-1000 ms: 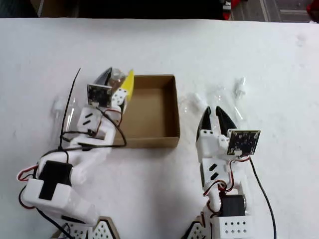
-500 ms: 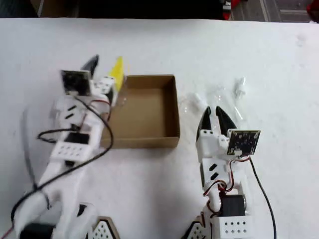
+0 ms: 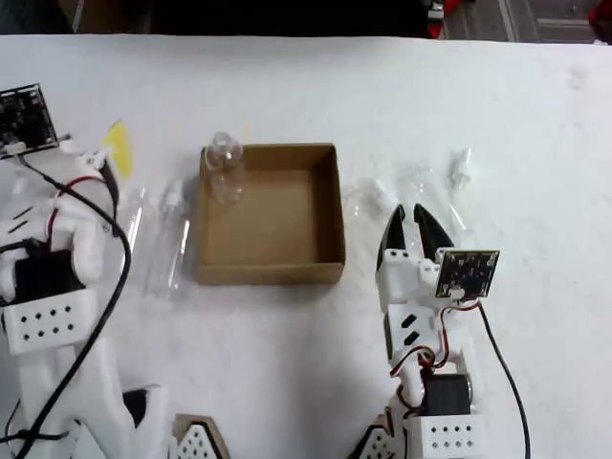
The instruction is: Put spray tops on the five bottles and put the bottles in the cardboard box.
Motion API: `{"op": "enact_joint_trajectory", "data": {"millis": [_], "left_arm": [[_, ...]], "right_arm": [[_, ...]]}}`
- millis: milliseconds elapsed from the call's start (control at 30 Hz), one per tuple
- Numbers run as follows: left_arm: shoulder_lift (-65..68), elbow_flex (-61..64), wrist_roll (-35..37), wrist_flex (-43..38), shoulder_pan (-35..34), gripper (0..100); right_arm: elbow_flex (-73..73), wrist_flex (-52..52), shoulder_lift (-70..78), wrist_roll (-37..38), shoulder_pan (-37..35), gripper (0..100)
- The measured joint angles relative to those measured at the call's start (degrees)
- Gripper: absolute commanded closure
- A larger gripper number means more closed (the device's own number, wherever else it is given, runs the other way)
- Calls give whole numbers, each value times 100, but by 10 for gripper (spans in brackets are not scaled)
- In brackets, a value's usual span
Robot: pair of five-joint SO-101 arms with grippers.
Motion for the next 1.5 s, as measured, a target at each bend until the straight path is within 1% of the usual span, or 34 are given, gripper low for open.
{"op": "enact_joint_trajectory", "data": {"millis": [167,233,300,367,433,533,600,767,867,1033,1133,1300,1500], "left_arm": [[607,-510,-967,519,-79,895],[1134,-932,-1248,826,-79,898],[1776,-1495,-1442,1196,-88,879],[2541,-2145,-1503,1688,-97,854],[3341,-2840,-1521,2215,-105,839],[4519,-3877,-1538,3033,-105,834],[5248,-4484,-1538,3481,-105,834],[6804,-5811,-1538,4079,-105,831],[7508,-6549,-1178,4431,-79,831],[8457,-7648,-958,4695,53,831],[8905,-8018,-941,4712,79,831],[9301,-8299,-941,4721,79,830],[9415,-8360,-941,4721,79,830]], "right_arm": [[0,0,0,0,0,928],[0,0,0,0,0,928],[0,0,0,0,0,928],[0,0,0,18,0,928],[0,0,0,220,0,930],[0,9,0,563,-299,929],[0,70,0,747,-369,929],[0,88,0,862,-492,929],[0,88,0,879,-501,929],[0,88,0,879,-501,928],[0,88,0,879,-501,928],[0,88,0,879,-501,928],[0,88,0,879,-501,928]]}}
